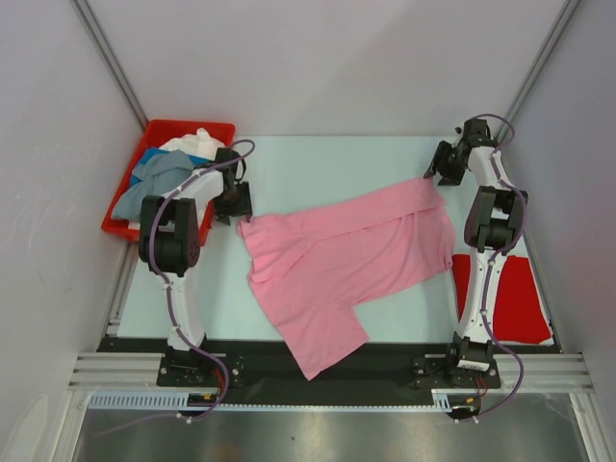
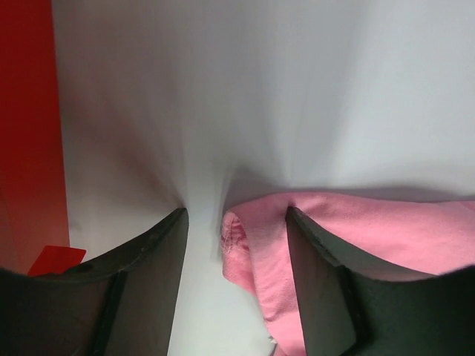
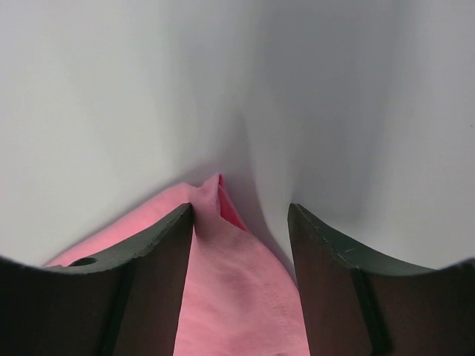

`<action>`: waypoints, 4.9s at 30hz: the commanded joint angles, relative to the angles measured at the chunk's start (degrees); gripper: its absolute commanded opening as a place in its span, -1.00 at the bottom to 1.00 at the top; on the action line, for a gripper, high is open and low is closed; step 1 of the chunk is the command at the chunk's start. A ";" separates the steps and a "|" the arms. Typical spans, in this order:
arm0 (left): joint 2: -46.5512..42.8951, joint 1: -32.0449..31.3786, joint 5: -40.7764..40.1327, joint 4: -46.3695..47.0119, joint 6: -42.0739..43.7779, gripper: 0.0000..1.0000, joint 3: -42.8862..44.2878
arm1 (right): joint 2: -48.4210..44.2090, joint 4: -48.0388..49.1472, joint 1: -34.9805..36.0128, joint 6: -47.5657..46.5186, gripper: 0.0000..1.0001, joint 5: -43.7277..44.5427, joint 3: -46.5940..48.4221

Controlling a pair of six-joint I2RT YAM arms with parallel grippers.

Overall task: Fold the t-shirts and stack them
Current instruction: Fold the tshirt

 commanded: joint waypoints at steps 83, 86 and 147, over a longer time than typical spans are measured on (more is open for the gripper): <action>13.90 1.86 -15.56 10.48 8.78 -0.81 34.06 | 5.41 15.86 -0.94 17.50 -0.67 -4.43 5.13; 12.50 1.86 -15.48 9.07 8.09 -0.26 34.24 | 3.22 10.60 -1.20 15.84 -0.36 0.11 6.00; -15.99 -2.88 17.31 14.87 -6.24 -0.38 -14.55 | -9.80 40.64 40.99 46.68 -1.00 -7.85 -29.41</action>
